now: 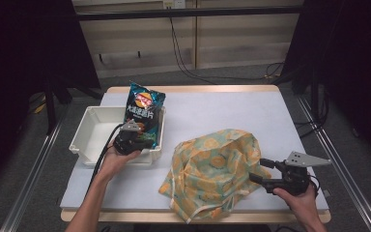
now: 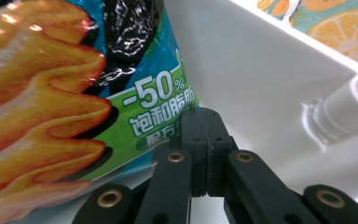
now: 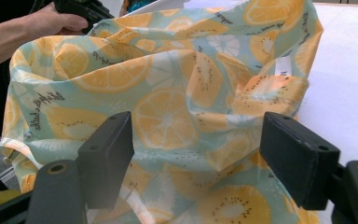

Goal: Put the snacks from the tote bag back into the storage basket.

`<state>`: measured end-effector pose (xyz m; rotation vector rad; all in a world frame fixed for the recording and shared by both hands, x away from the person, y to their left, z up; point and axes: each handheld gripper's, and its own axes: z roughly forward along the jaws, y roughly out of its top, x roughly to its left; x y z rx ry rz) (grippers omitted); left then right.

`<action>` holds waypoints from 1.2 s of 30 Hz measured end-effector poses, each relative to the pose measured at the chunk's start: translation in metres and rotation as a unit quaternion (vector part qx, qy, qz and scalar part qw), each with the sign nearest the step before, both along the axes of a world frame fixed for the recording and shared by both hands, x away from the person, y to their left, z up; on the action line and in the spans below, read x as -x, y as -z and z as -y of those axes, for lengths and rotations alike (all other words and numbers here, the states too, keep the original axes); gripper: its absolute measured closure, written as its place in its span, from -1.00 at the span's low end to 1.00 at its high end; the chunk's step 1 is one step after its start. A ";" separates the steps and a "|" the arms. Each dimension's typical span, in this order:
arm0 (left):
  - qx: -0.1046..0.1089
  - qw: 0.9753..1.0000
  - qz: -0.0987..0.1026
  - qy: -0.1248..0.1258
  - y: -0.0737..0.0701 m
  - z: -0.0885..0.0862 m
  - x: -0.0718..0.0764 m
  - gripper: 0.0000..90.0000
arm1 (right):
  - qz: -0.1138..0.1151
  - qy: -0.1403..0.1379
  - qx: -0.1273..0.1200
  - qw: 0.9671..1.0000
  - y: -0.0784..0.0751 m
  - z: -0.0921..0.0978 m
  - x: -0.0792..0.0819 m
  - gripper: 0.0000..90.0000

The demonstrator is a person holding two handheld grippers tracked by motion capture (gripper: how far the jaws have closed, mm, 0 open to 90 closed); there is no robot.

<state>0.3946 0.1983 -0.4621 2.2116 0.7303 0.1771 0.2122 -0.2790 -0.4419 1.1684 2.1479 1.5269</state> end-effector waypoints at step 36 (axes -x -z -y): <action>-0.020 0.999 -0.014 -0.049 0.004 0.014 -0.033 0.83 | -0.003 -0.005 0.001 1.000 0.001 -0.002 0.000 -0.43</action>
